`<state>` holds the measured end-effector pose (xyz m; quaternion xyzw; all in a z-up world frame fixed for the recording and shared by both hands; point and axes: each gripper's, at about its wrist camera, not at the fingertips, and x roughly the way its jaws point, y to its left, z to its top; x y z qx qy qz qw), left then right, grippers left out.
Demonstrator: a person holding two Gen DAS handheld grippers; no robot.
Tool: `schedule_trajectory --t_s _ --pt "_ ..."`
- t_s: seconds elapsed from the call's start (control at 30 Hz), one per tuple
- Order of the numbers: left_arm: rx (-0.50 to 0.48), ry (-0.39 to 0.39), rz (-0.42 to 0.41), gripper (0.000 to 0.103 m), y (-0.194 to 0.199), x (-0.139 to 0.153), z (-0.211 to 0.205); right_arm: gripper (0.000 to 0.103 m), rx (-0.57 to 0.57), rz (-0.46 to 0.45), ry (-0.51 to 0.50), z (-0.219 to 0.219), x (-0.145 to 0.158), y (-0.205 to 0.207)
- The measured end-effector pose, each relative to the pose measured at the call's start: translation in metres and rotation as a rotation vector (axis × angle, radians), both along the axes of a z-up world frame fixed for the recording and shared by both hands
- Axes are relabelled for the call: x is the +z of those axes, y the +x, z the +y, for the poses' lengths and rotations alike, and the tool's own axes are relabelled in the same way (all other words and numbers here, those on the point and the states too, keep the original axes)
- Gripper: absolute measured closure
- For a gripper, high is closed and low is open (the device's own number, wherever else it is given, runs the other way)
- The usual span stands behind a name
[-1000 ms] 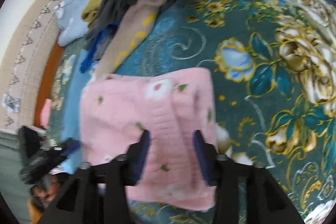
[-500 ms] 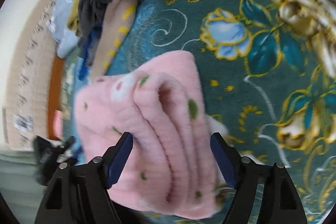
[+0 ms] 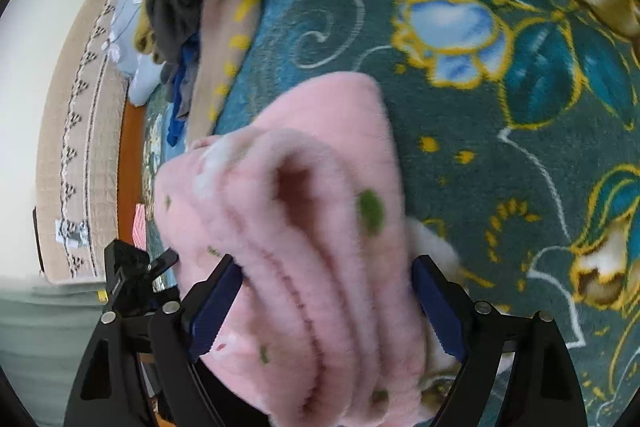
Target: Fold clothes
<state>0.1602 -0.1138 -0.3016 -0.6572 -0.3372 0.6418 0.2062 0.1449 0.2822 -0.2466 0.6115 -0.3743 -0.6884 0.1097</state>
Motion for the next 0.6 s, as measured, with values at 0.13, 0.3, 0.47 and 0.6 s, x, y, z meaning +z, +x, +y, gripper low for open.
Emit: schedule_trajectory --t_s 0.13,0.3,0.47,0.6 --pt "-0.005 0.001 -0.007 0.015 0.0 -0.002 0.005 0.006 -0.078 -0.012 -0.029 0.001 -0.01 0.001" --pt "-0.031 -0.009 0.015 0.013 0.001 0.001 0.016 0.004 -0.065 -0.006 -0.018 -0.005 -0.005 0.0" --pt "0.006 0.027 0.011 0.014 0.006 0.0 0.011 0.005 -0.073 -0.014 -0.02 -0.004 -0.003 0.0" --pt "0.016 0.015 0.011 0.015 0.008 0.0 0.012 0.005 -0.144 -0.03 -0.01 -0.005 -0.006 -0.004"
